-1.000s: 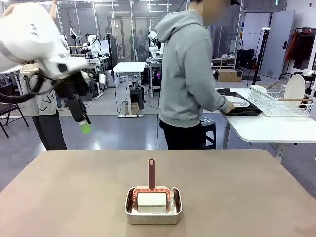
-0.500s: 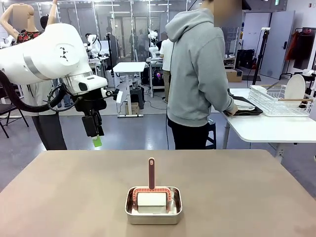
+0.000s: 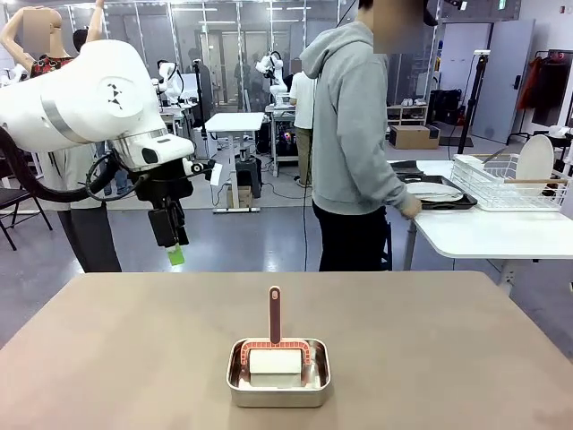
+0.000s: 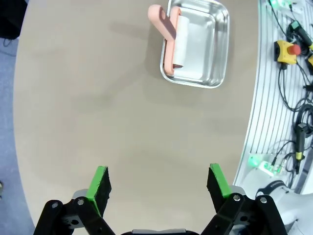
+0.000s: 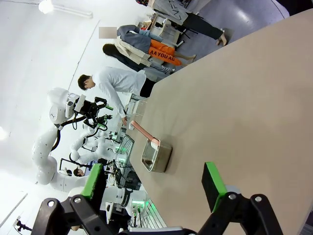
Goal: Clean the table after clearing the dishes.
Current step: When the right (or left) Handle tray is removed, use the right hand (or left hand) to clean the right (or left) side of the table with the Lint Roller.
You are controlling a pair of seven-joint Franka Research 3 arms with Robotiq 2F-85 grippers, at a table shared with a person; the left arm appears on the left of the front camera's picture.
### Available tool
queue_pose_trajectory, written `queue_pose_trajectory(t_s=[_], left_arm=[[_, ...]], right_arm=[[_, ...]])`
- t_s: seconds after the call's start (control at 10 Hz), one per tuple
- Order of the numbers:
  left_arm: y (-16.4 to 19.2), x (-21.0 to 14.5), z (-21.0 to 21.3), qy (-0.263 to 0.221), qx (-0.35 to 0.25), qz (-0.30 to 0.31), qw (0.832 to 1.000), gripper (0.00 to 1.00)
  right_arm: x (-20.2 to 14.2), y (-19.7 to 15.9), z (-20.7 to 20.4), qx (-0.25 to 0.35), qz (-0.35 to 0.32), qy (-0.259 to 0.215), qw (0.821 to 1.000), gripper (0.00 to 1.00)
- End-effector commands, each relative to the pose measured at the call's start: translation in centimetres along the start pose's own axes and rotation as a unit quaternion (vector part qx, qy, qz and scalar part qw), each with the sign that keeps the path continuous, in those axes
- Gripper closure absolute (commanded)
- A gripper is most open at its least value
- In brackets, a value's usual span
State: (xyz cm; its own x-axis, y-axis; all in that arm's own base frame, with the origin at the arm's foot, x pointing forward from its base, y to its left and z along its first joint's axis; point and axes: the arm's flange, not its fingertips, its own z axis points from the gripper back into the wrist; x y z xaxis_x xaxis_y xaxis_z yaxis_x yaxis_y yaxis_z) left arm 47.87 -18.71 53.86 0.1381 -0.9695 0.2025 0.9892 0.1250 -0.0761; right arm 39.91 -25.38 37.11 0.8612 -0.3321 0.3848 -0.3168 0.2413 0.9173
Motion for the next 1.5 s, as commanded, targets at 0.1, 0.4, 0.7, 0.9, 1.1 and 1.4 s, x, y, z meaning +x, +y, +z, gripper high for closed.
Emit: queue_pose_trajectory(t_s=[0.1,0.4,0.7,0.9,1.1,1.4], left_arm=[[1.9,4.0,-3.9,0.025,-0.014,-0.054,0.998,0.0],[3.4,8.3,-6.5,0.057,-0.043,-0.083,0.994,0.0],[4.5,11.8,-8.6,0.079,-0.065,-0.087,0.991,0.0],[4.4,14.0,-9.4,0.085,-0.072,-0.092,0.989,0.0],[4.4,15.8,-10.0,0.092,-0.1,-0.083,0.987,0.0],[4.4,17.2,-11.9,0.101,-0.134,-0.069,0.983,0.0]], right_arm=[[0.0,0.4,0.0,-0.001,0.002,0.002,1.0,0.0],[0.0,0.4,0.0,-0.001,0.002,0.002,1.0,0.0],[0.0,0.4,0.0,-0.001,0.002,0.002,1.0,0.0],[0.0,0.4,0.0,-0.001,0.002,0.002,1.0,0.0],[0.0,0.4,0.0,-0.001,0.002,0.002,1.0,0.0],[0.0,0.4,0.0,-0.001,0.002,0.002,1.0,0.0]])
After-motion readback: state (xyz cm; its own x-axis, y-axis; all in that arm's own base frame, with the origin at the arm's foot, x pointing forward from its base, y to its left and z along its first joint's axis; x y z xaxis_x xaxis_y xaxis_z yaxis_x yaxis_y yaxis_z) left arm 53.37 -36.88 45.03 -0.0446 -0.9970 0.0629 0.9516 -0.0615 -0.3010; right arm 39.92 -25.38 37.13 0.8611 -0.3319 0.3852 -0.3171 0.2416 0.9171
